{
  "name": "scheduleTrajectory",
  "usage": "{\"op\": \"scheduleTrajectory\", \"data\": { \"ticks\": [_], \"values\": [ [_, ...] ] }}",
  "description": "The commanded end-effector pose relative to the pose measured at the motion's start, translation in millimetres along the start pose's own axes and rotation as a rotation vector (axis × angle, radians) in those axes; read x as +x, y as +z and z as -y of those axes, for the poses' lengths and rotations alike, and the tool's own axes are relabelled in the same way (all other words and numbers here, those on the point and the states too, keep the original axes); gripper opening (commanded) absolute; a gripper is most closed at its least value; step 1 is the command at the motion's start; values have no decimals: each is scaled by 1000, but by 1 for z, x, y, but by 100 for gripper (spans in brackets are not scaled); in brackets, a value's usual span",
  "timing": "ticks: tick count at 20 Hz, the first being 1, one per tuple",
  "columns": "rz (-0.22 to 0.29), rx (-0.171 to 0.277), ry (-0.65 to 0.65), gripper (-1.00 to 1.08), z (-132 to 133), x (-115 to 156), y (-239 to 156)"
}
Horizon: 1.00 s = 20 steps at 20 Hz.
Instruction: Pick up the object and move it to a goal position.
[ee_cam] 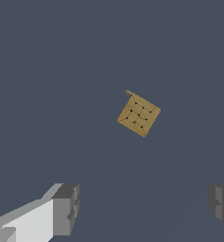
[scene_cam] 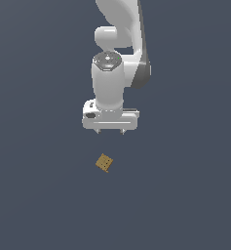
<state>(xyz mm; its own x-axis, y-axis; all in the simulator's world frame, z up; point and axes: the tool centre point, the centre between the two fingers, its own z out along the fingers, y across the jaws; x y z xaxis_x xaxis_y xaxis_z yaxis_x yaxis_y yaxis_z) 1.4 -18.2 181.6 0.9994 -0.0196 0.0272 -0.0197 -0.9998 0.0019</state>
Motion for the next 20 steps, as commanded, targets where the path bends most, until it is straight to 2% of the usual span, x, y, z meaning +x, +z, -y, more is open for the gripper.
{"op": "scheduleTrajectory", "data": {
  "ticks": [1,11,20],
  "values": [
    [0,0,0,100,0,0,0],
    [9,-10,-59,100,11,-3,-6],
    [10,-11,-85,100,10,-1,-3]
  ]
}}
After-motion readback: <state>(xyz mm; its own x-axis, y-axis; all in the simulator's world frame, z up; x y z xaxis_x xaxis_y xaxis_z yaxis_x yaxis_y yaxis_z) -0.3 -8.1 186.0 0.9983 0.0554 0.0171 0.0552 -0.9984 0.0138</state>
